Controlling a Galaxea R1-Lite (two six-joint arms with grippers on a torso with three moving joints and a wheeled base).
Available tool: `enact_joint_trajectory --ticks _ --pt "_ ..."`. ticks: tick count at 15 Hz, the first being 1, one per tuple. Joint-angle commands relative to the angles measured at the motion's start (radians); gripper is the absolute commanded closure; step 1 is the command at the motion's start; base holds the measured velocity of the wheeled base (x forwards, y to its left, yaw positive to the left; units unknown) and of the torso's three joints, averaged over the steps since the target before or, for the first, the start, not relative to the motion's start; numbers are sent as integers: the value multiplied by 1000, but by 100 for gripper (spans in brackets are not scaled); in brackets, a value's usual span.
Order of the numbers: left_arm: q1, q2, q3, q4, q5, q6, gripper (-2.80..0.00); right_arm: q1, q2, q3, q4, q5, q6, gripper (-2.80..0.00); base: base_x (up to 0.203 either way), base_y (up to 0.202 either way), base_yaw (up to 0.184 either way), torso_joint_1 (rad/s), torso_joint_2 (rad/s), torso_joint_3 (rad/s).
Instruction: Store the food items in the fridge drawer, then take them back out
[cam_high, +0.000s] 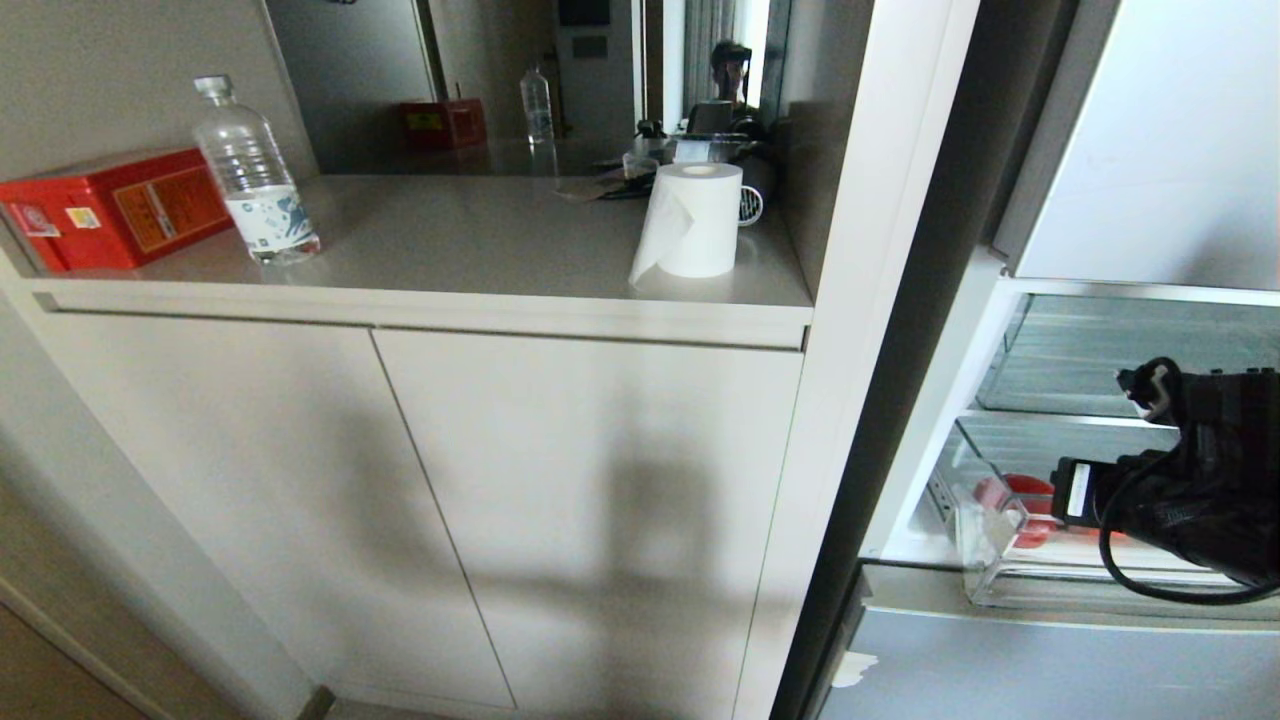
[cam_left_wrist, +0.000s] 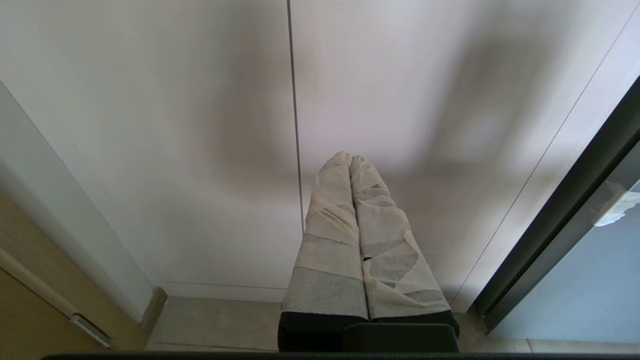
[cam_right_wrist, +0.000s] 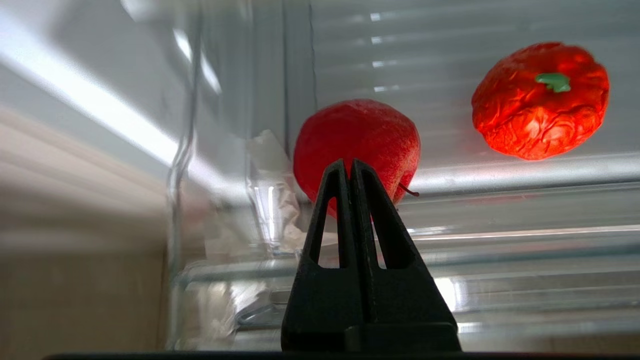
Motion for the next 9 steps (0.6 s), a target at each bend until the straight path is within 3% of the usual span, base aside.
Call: enact_joint_trajectory --ticks 1,7,9 --pt "0 0 0 0 0 0 0 -1 -55 1 81 0 1 0 0 0 0 0 0 0" --pt "0 0 0 0 0 0 0 -3 -387 -54 447 3 0 0 0 0 0 0 0 0" --pt "0 0 0 0 0 0 0 -3 -380 -76 469 3 1 0 0 0 0 0 0 0"
